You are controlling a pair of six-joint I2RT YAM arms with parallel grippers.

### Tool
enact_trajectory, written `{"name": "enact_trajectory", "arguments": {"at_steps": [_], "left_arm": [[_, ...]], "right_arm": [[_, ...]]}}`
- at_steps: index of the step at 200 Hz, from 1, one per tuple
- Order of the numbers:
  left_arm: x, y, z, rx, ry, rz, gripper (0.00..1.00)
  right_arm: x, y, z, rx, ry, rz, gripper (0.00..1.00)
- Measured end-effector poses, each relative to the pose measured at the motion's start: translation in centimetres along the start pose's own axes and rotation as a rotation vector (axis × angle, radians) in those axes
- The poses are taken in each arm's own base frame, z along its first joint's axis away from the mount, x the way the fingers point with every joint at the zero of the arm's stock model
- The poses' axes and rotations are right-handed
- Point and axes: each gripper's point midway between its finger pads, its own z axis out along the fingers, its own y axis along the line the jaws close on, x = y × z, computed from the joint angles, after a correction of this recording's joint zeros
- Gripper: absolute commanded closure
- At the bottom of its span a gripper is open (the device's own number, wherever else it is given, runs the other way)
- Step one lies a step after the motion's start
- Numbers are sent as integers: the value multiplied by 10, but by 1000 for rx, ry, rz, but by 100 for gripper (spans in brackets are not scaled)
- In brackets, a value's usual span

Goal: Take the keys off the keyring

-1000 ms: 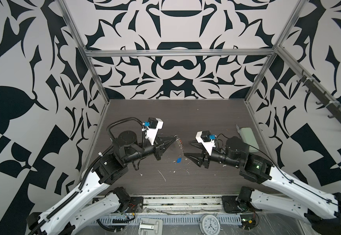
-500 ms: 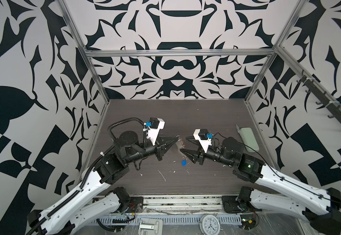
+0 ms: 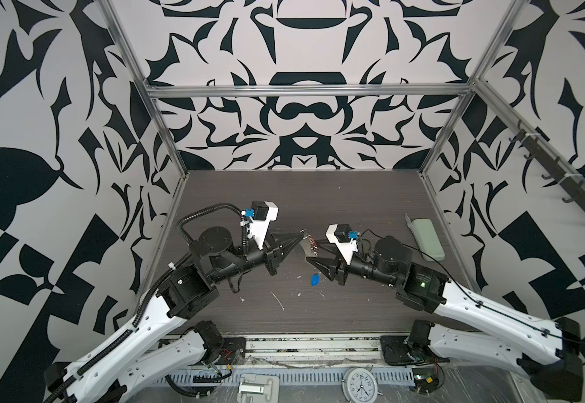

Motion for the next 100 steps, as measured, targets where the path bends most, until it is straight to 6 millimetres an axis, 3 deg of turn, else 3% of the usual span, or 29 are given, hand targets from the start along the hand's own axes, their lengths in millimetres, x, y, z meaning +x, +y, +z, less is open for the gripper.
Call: {"name": "enact_trajectory", "arguments": {"at_steps": [43,100], "left_arm": [[1,0,2,-2,2,-6,100],[5,6,8,-37,12,-21,100]], "right_arm": [[4,-2,3,14,14,-8,69],[7,-3,3,32,24,-27,98]]}}
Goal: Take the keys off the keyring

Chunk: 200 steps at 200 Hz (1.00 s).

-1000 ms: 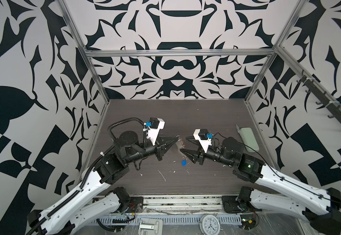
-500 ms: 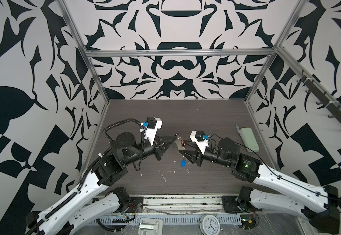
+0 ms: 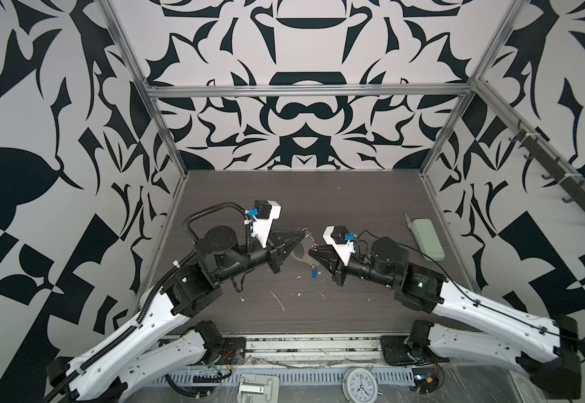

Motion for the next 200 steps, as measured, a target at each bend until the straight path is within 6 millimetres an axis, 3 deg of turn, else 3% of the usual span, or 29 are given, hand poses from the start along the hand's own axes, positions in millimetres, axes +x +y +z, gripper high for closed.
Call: {"name": "enact_trajectory", "arguments": {"at_steps": [70,200], "left_arm": [[5,8,4,-75,14,-11,100],[-1,21,14,-201,73,-89,100]], "right_arm": [[10,-2,0,43,41,-10,100],[6,-18,-1,222,92,-117,100]]}}
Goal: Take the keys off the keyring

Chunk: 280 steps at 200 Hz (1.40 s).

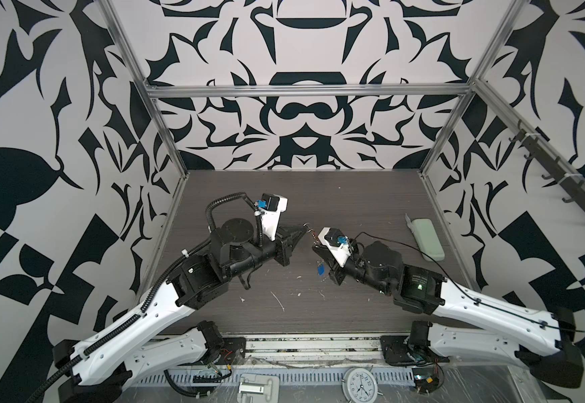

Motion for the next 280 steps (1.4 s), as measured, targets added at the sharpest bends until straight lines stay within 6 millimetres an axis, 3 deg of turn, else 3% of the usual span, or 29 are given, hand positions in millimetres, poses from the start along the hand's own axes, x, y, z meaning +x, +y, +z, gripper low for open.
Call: {"name": "enact_trajectory", "arguments": {"at_steps": [62,115,150,180,222,280], "left_arm": [[-1,5,3,-51,29,-33,100],[3,9,-3,-46,-8,-9,100],[10,10,-5,-3,-59,30,100],[21,13,1,11,-57,64,100],[25,12,-4,37,-81,99,100],[25,-6,-21,152,-122,162,100]], "right_arm": [[1,-6,1,86,37,-69,100],[2,3,5,79,60,-106,100],[5,15,5,28,70,-131,68],[-3,36,-3,-72,33,-146,55],[-24,33,-29,-94,-65,-114,52],[-36,25,-56,-102,-150,-77,58]]}}
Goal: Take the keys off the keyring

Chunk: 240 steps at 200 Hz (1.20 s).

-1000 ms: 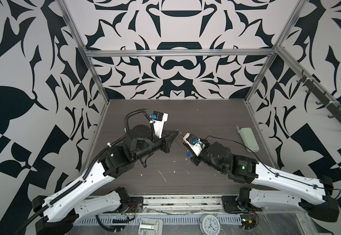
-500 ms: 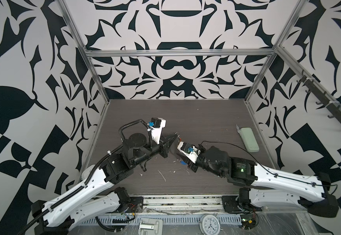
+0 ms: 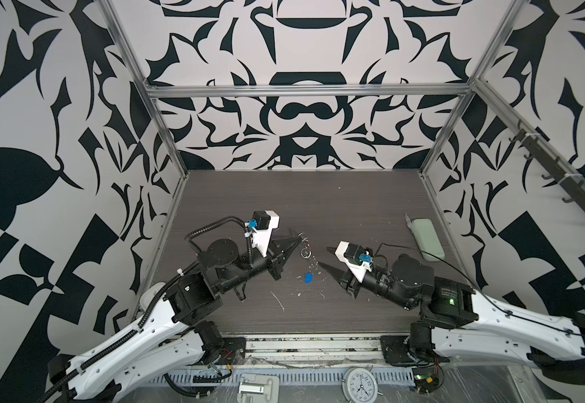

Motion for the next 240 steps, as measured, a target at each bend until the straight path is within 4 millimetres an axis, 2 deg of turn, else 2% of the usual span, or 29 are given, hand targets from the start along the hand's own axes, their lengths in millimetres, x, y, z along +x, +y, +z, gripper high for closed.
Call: {"name": "enact_trajectory", "arguments": {"at_steps": [36,69,85,117,141,208,240], "left_arm": [[5,-17,-4,101,14,27,100],[2,-29,-8,169,7,37,100],[3,-32,-9,189,7,39,100],[2,-37,-10,217,8,41,100],[2,-38,-10,223,7,42,100],[-1,-39,-11,227,-11,44,100],[-3,-40,-13,229,-18,45,100]], "right_arm": [[-7,-1,-4,-60,-30,15,59],[-21,-31,-9,-83,-99,124,60],[-31,-37,-10,-133,-143,182,59],[-49,-16,-2,-330,-182,259,59],[-48,-5,8,-429,-165,306,62],[-46,5,15,-518,-138,373,72],[-45,7,17,-532,-129,384,81]]}}
